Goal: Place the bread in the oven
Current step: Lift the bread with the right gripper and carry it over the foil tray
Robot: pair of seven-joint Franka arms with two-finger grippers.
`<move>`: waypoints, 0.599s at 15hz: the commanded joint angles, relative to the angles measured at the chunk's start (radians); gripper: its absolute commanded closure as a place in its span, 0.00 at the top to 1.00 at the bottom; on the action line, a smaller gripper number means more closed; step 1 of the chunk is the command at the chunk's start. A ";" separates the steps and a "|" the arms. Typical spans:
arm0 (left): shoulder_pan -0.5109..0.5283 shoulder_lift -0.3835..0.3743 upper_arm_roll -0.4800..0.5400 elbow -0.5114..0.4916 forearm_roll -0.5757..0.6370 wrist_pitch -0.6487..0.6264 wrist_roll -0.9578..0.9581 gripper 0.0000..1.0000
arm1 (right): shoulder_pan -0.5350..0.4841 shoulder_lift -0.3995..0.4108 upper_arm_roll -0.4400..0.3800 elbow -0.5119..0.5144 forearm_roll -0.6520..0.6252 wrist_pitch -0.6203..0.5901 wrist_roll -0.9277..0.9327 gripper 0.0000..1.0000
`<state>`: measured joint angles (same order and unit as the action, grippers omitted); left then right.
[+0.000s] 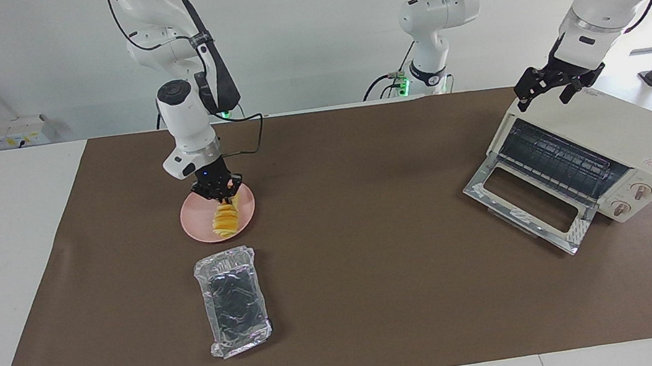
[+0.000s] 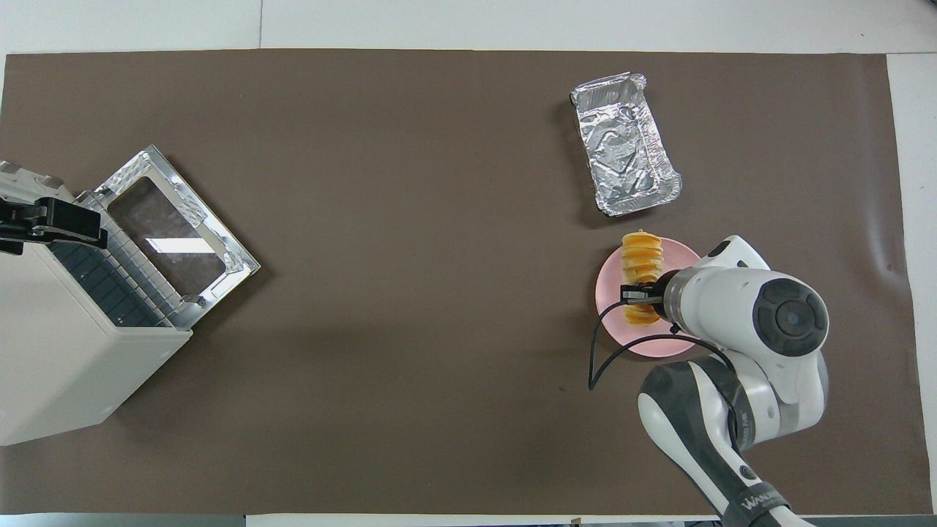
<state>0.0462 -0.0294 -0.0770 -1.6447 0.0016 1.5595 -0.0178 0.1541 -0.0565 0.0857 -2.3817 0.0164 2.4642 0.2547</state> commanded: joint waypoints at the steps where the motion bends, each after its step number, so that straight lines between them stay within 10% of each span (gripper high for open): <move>1: 0.004 -0.026 0.003 -0.021 -0.017 -0.004 0.007 1.00 | -0.014 0.088 0.000 0.224 0.011 -0.161 -0.044 0.00; 9: 0.004 -0.026 0.002 -0.021 -0.017 -0.004 0.007 1.00 | -0.085 0.378 -0.003 0.737 0.095 -0.392 -0.235 0.00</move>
<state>0.0462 -0.0294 -0.0770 -1.6447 0.0016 1.5595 -0.0178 0.0939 0.1932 0.0770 -1.8078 0.0652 2.1301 0.0783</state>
